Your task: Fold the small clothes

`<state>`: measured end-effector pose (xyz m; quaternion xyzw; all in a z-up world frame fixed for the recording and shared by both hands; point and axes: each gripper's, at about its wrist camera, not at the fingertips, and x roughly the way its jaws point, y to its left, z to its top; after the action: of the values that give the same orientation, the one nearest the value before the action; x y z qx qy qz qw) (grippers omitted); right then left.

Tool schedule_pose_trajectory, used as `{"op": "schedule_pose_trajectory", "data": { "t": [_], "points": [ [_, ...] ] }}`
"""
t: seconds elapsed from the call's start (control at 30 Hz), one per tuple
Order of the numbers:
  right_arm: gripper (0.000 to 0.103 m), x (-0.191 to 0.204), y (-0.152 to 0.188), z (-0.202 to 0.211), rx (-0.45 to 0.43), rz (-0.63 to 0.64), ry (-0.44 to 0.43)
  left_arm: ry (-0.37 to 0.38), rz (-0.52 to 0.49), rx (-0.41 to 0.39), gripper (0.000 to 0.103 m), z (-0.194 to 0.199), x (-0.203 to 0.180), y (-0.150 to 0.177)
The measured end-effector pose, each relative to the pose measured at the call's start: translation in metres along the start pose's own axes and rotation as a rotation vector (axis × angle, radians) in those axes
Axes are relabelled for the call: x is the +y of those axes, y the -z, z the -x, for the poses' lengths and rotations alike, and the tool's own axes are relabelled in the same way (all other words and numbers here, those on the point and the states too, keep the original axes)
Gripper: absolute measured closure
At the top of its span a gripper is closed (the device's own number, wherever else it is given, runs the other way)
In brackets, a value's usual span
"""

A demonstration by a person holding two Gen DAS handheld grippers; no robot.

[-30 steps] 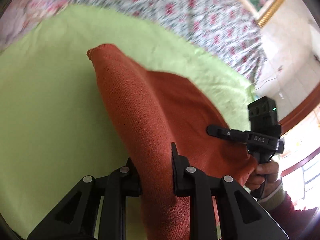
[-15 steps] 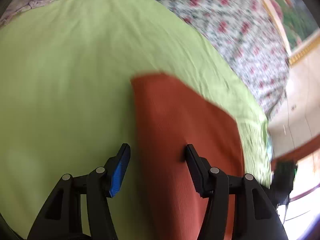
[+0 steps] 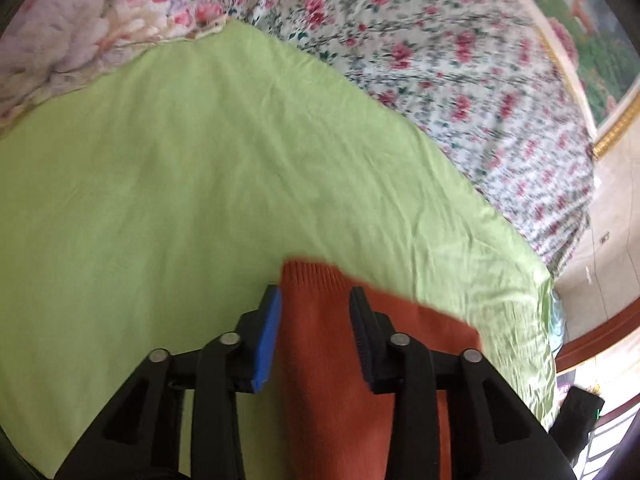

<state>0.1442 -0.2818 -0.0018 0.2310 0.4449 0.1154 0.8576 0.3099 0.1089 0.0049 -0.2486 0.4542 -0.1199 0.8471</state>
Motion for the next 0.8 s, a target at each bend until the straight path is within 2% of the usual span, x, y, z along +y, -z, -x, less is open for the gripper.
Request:
{"op": "schedule_pose_trajectory", "data": {
  "t": [0.1, 0.23, 0.33, 0.43, 0.57, 0.7, 0.8],
  "points": [
    [0.060, 0.004, 0.000, -0.007, 0.013, 0.004, 0.018, -0.017, -0.070, -0.001, 0.062, 0.033, -0.013, 0.048],
    [0.060, 0.010, 0.010, -0.004, 0.028, -0.003, -0.015, -0.065, -0.171, 0.017, 0.053, 0.074, -0.030, 0.118],
    [0.060, 0.017, 0.028, 0.007, 0.041, 0.020, -0.002, -0.102, -0.191, 0.036, 0.040, 0.098, -0.034, 0.159],
    [0.060, 0.017, 0.049, 0.021, 0.049, 0.017, 0.011, -0.130, -0.225, 0.052, 0.040, 0.119, -0.038, 0.206],
    [0.060, 0.017, 0.075, 0.034, 0.052, -0.005, 0.026, -0.197, -0.346, 0.051, 0.033, 0.129, -0.054, 0.261],
    [0.060, 0.022, 0.091, 0.037, 0.057, -0.003, 0.020, -0.267, -0.428, 0.045, 0.033, 0.113, -0.065, 0.287],
    [0.059, 0.027, 0.092, 0.032, 0.057, 0.004, 0.024, -0.296, -0.406, 0.038, 0.033, 0.097, -0.065, 0.284]
  ]
}}
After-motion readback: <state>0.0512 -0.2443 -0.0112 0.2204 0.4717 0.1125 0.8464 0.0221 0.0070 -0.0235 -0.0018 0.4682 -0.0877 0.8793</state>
